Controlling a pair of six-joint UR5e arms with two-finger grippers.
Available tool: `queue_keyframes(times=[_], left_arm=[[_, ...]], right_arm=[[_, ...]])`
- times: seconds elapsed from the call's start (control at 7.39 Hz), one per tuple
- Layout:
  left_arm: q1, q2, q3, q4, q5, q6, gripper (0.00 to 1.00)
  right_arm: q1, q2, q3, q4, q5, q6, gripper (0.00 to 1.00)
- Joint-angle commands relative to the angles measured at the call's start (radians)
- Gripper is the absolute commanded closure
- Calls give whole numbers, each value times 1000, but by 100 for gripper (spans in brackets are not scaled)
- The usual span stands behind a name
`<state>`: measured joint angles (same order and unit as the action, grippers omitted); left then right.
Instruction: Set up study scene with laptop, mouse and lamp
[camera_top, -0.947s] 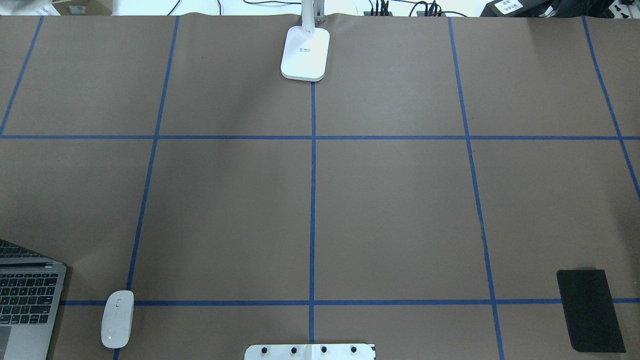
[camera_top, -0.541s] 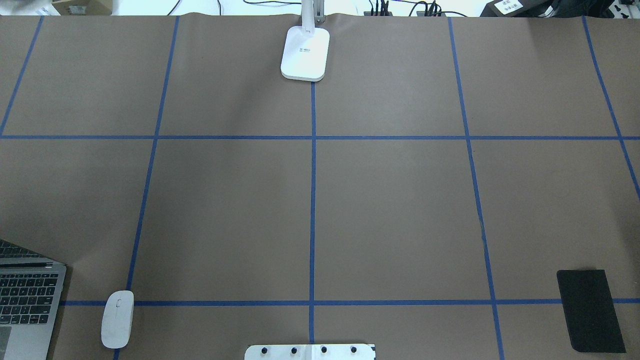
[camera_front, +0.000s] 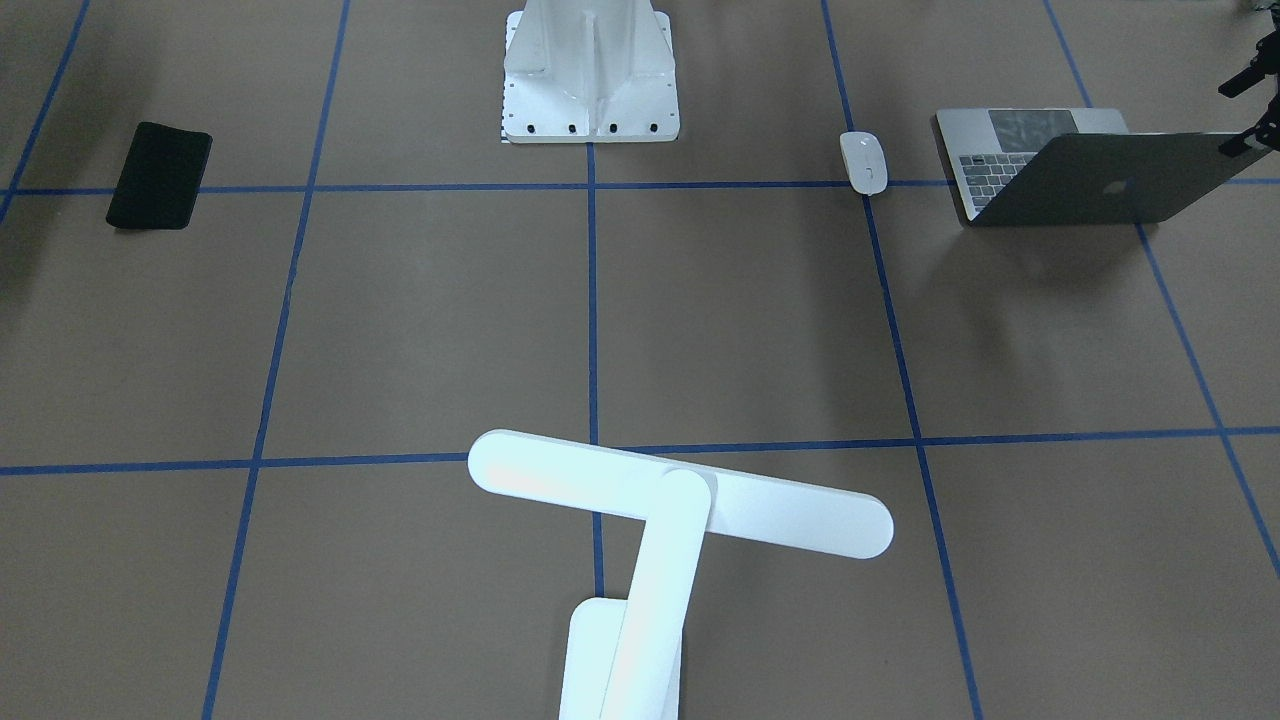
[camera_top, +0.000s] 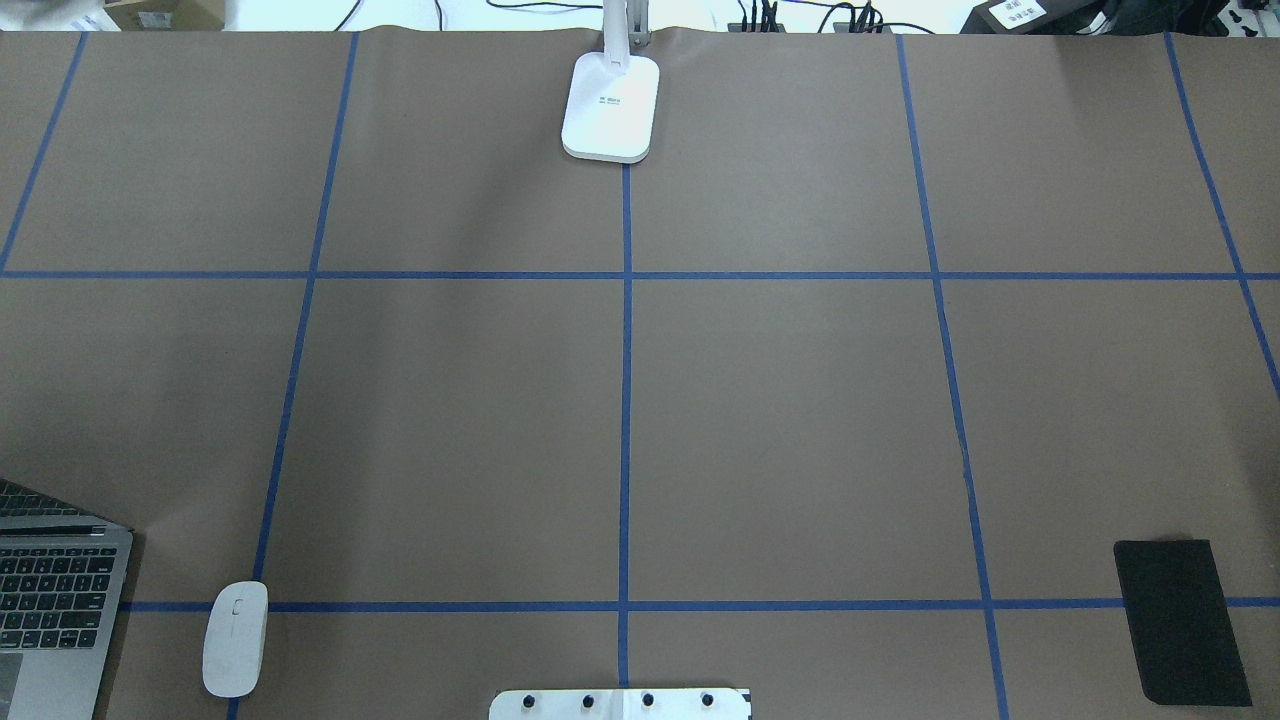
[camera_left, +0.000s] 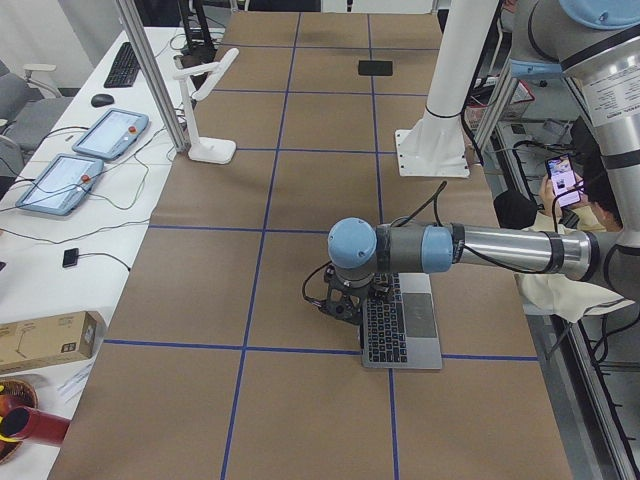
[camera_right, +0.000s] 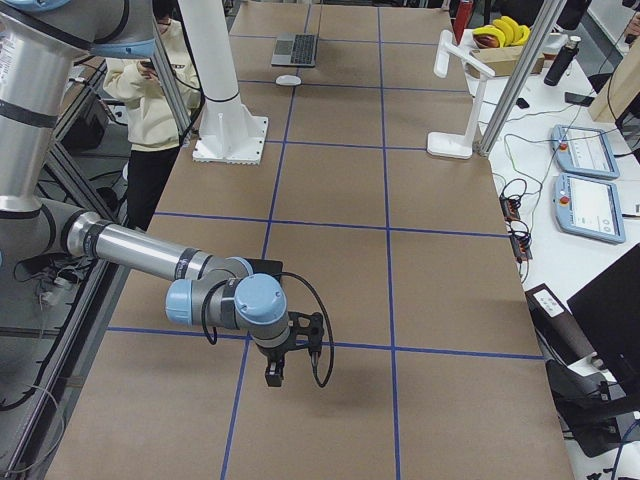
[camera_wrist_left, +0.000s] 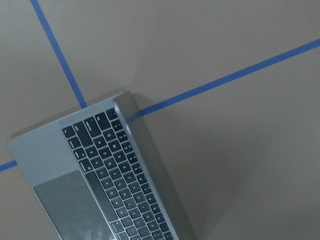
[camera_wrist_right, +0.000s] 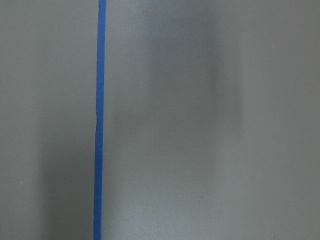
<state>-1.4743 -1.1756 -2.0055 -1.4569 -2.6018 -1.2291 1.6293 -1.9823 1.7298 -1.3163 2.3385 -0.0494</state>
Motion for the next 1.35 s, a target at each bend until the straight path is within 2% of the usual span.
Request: queue_keyframes(times=[0.0,0.14,0.27,0.41,0.54,1.22], left_arm=[[37,-1,94,-84,-47,-4,0],[46,-5,161,-167,-58,-7,0],[48,-12,186,-180,-64,-6,0],[49,-22,192,-178,-86,-21,31],[49,-51,200,-178,-98,-67,99],[48,-157,260,-158,-220,-81,100]], right_arm=[[1,-6,5,5,18,-3,0],[1,-13,7,5,19,-6,0],[1,-27,22,5,21,-6,0],[1,-35,28,5,24,-6,0],[1,-35,28,5,22,-12,0],[3,-46,42,6,24,-17,0]])
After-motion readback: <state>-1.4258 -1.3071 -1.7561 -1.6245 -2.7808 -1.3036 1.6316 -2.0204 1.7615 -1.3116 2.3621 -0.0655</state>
